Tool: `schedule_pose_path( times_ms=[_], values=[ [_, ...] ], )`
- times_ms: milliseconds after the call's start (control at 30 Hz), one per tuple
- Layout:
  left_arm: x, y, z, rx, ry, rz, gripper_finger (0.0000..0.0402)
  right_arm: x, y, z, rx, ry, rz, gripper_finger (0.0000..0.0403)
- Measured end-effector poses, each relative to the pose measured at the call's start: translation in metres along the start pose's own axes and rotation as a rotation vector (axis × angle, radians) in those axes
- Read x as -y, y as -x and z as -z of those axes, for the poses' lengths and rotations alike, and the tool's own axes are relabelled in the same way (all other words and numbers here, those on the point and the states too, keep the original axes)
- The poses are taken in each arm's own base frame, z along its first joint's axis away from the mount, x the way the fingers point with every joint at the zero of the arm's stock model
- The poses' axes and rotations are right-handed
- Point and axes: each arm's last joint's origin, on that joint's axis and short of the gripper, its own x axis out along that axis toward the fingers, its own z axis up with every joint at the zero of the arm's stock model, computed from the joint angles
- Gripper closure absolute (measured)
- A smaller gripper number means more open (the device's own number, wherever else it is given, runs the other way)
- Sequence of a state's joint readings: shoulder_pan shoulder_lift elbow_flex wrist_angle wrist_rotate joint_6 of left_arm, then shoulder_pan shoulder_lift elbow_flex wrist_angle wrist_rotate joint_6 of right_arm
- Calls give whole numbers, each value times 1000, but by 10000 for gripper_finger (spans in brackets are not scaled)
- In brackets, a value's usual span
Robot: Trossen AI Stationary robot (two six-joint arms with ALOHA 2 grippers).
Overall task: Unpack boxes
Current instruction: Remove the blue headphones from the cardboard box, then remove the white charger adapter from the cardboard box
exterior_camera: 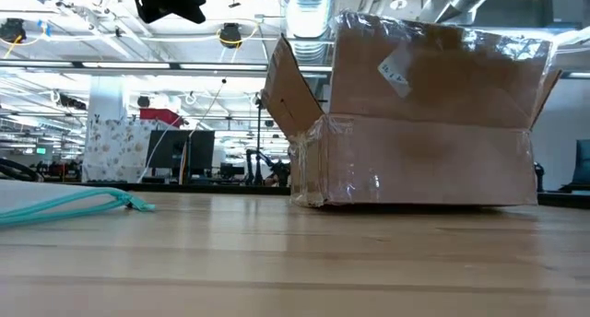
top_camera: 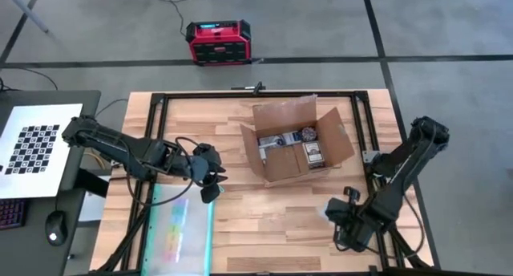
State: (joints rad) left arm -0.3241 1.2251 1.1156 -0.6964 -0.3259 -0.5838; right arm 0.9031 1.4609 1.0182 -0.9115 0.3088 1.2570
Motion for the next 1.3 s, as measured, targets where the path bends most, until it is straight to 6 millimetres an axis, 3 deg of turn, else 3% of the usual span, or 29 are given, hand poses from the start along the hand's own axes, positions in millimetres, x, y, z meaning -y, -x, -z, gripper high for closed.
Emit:
schedule_pose_path(
  times_ms=[100, 233, 433, 533, 633, 733, 867, 967, 1100, 1300],
  values=[
    [0, 0, 0, 0, 0, 0, 293, 9, -23, 10, -16, -77, -8, 402],
    [0, 0, 0, -1, 0, 0, 293, 24, -40, 18, -100, -208, 45, 383],
    [0, 0, 0, -3, -27, -1, 293, 23, -39, 18, -165, -228, 21, 298],
    [0, 0, 0, -2, -49, -1, 293, 18, -24, 8, -222, -180, -70, 251],
    [-2, -1, -1, -2, -62, -6, 293, 12, 10, -11, -232, -131, -244, 215],
    [-5, -2, -2, -6, -75, -6, 293, 17, 56, -41, -116, -100, -424, 192],
    [-13, -5, -7, -30, -102, 18, 293, 46, 109, -86, 211, -74, -512, 180],
    [-23, -8, -12, -51, -134, 21, 293, 75, 134, -115, 474, -25, -437, 180],
    [-41, -11, -17, -74, -203, -27, 293, 111, 138, -152, 712, 7, -223, 184],
    [-70, -15, -28, -74, -254, -113, 293, 157, 97, -201, 659, -4, 85, 188]
  ],
)
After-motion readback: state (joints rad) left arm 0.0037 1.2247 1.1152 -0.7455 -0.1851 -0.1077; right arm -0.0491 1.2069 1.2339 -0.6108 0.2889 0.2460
